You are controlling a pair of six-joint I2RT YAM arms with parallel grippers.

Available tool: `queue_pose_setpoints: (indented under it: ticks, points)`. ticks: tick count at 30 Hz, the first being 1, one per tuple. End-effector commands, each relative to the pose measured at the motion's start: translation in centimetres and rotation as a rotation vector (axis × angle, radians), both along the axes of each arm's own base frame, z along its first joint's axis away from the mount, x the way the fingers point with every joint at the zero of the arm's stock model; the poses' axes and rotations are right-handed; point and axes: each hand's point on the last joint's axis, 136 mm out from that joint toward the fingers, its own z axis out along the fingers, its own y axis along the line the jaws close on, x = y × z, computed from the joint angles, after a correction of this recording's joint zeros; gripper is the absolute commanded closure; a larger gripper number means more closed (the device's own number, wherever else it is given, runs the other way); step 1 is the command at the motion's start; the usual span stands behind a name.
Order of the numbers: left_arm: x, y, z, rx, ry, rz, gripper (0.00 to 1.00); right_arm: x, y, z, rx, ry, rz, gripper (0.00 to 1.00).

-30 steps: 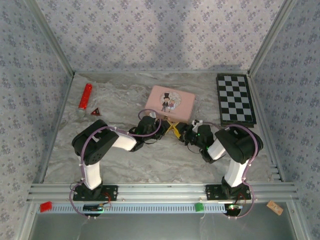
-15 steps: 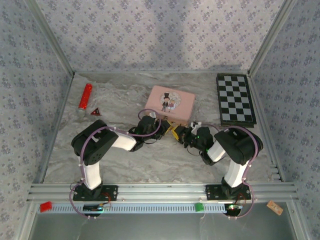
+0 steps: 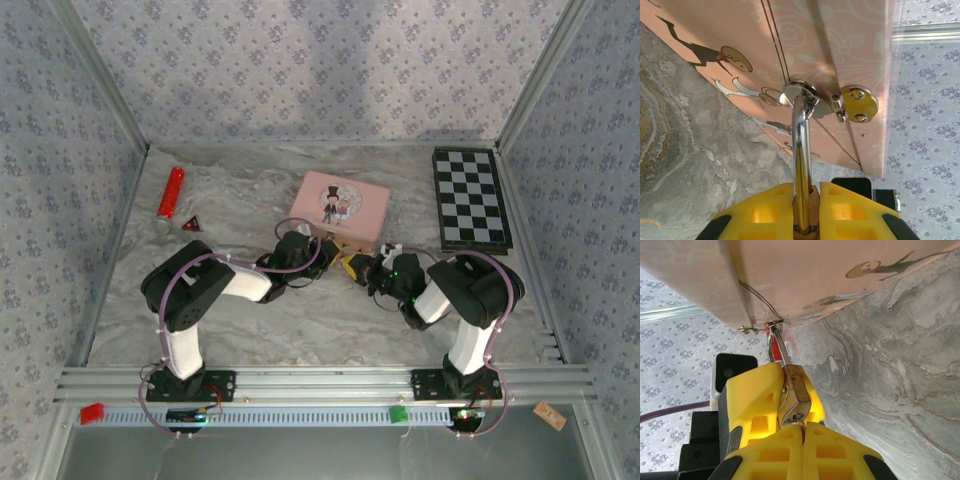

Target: Unlock the padlock with the key

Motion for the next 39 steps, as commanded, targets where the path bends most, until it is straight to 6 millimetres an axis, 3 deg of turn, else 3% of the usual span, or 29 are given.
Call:
queue_pose_setpoints:
  ticks: [1, 8, 13, 18, 23, 26, 30, 34, 36, 39]
  points:
    - [-2.2, -2.9, 5.0, -0.099, -0.099, -0.118, 1.0, 1.6, 0.7, 2.2, 0.035, -0.08, -0.001, 0.99]
    - [-2.4, -3.2, 5.0, -0.085, -0.108, -0.121, 1.0, 2.1, 0.7, 2.7, 0.048, -0.084, -0.003, 0.98]
    - [-1.5, -1.5, 4.0, -0.038, -0.079, -0.08, 1.0, 1.4, -0.3, 1.9, 0.013, -0.084, -0.013, 0.8]
    - [-0.5, 0.3, 3.5, 0.012, -0.066, -0.029, 1.0, 0.0, -2.1, -0.2, -0.128, -0.077, -0.002, 0.68]
    - [-0.2, 1.1, 3.5, -0.004, -0.059, -0.002, 1.0, -1.4, -1.5, 1.0, -0.257, -0.129, 0.111, 0.58]
    - [-0.2, 1.6, 3.5, -0.001, -0.053, 0.001, 1.0, -2.5, -2.6, 1.8, -0.497, -0.171, 0.143, 0.53]
    - [0.0, 2.3, 3.7, -0.008, -0.045, 0.015, 1.0, -3.9, -4.7, 5.7, -0.847, -0.43, 0.166, 0.46]
    - [0.2, 2.8, 4.1, -0.032, -0.039, 0.027, 1.0, -4.5, -5.5, 7.1, -1.031, -0.679, 0.22, 0.45]
    - [0.3, 3.0, 4.2, -0.038, -0.031, 0.028, 1.0, -4.6, -4.9, 7.3, -1.068, -0.798, 0.233, 0.46]
    - [0.2, 3.1, 4.9, -0.036, -0.038, 0.025, 1.0, -6.0, -2.1, 7.3, -1.107, -1.084, 0.289, 0.43]
